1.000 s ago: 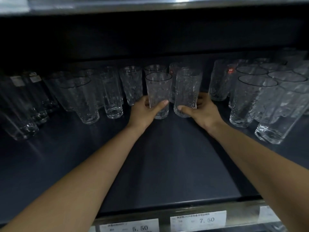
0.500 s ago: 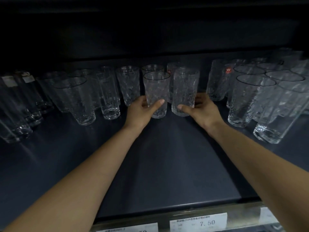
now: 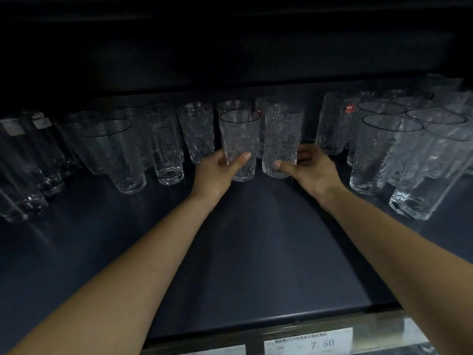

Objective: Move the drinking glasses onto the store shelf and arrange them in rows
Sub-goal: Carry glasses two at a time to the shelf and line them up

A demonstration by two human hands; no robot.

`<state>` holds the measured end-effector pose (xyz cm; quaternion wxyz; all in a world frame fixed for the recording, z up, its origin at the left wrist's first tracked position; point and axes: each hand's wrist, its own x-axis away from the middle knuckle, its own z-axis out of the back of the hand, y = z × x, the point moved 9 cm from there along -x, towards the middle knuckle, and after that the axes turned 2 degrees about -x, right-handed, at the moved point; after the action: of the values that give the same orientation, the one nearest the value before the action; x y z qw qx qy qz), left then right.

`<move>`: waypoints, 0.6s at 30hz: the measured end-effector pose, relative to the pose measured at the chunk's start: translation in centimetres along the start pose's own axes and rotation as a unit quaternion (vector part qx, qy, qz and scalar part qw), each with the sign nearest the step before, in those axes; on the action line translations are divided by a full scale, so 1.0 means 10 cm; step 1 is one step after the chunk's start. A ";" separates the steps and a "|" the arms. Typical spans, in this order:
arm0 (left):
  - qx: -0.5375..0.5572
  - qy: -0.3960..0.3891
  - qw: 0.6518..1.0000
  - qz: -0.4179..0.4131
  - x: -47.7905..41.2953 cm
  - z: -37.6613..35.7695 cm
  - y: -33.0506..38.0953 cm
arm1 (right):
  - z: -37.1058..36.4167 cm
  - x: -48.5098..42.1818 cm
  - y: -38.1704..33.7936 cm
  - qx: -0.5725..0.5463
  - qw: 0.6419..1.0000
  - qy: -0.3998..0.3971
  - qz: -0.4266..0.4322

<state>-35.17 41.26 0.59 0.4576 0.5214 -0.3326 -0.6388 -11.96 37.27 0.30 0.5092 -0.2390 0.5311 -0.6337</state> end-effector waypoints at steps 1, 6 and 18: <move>-0.003 0.001 1.000 -0.001 0.00 0.00 0.00 | 0.00 -0.01 0.01 0.000 1.000 -0.001 -0.003; -0.003 -0.007 1.000 0.003 0.02 -0.01 0.02 | 0.00 0.00 0.02 0.003 1.000 0.003 -0.008; -0.016 -0.006 0.999 0.031 0.05 0.00 0.02 | 0.00 0.08 -0.05 -0.002 1.000 -0.014 -0.011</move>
<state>-35.17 40.75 0.59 0.4836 0.4995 -0.3411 -0.6326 -12.46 36.56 0.59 0.5095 -0.2548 0.5224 -0.6345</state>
